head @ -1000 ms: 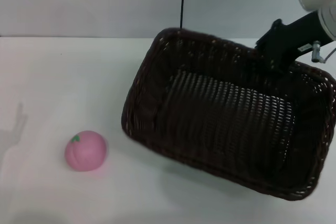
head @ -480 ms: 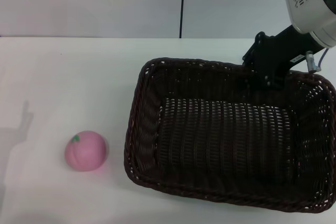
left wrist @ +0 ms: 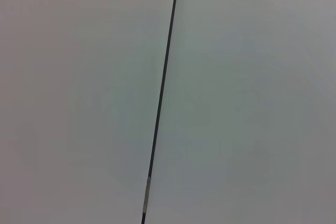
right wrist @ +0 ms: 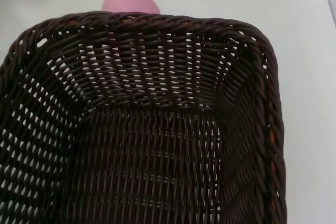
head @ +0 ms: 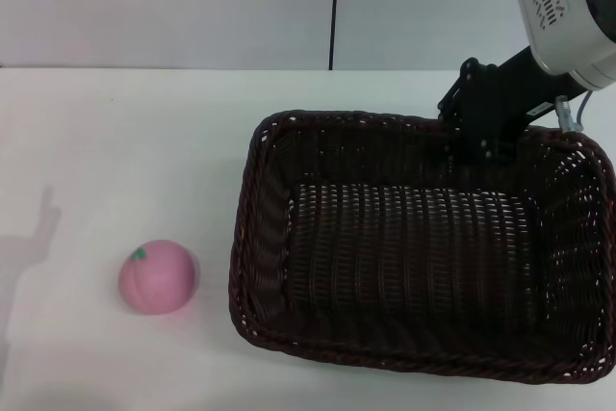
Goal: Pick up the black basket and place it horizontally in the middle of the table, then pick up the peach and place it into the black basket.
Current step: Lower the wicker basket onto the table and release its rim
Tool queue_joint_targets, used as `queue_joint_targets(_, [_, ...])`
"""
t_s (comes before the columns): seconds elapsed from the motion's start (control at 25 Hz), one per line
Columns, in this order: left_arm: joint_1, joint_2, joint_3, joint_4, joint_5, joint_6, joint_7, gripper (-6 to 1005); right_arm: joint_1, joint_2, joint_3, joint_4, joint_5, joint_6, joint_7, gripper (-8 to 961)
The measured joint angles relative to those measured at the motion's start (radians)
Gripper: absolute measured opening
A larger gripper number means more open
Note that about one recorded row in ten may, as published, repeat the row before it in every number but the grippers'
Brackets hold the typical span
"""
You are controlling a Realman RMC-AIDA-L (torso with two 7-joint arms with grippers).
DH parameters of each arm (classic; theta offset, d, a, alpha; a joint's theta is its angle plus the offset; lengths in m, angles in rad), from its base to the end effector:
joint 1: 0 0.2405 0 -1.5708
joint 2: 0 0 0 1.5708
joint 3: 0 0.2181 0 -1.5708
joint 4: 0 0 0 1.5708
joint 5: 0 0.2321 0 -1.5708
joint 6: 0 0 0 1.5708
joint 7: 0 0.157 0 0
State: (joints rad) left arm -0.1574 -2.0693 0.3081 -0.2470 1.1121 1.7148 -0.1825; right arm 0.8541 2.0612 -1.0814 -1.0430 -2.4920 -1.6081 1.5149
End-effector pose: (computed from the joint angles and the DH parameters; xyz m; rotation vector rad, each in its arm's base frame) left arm -0.3455 0.1940 0.0069 -1.3432 -0.5679 -0.8307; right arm 0.1265 0.3912 0.0144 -3.0078 -0.2943 -0.3750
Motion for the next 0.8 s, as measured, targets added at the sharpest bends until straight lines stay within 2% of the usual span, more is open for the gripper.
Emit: queue_joint_targets(0.8, [-0.002, 0.000, 0.013, -0.012, 0.000, 0.007, 0.000, 843, -0.011, 0.010, -0.013, 0.013, 0.005, 0.042, 0.029, 289])
